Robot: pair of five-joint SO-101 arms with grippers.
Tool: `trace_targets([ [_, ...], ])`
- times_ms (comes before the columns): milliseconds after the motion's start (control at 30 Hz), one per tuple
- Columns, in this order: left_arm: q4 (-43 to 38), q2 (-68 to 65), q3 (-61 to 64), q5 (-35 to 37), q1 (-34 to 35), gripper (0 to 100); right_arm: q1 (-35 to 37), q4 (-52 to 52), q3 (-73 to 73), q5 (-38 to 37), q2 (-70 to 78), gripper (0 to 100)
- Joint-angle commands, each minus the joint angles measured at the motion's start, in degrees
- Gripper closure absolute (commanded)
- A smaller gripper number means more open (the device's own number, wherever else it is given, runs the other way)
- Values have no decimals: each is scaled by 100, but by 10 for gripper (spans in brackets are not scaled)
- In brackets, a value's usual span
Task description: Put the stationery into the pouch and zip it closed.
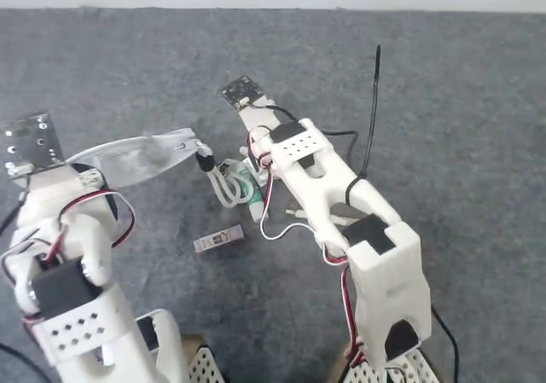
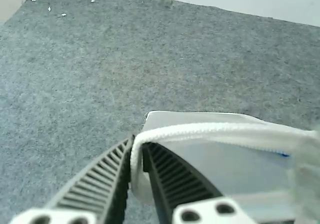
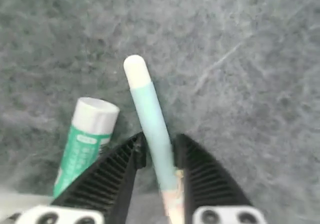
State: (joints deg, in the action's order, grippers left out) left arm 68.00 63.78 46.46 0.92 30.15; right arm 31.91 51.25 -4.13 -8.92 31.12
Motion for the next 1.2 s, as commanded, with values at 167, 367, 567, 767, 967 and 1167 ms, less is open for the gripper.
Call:
trace_targets([
  [167, -149, -53, -31, 26, 44, 988, -207, 119, -308, -79, 4, 979],
  [367, -149, -53, -31, 26, 44, 988, -409, 136, -273, -44, -268, 979],
  [567, -149, -62, -31, 26, 26, 988, -470, 576, -264, 44, -778, 992],
  [767, -176, -44, 48, 26, 18, 988, -488, 1033, -264, 607, -1314, 992],
  [967, -176, -44, 57, 26, 18, 988, -699, 1112, -290, 527, -1024, 988],
  [1167, -167, -44, 57, 26, 18, 988, -699, 1270, -325, 44, -585, 896],
])
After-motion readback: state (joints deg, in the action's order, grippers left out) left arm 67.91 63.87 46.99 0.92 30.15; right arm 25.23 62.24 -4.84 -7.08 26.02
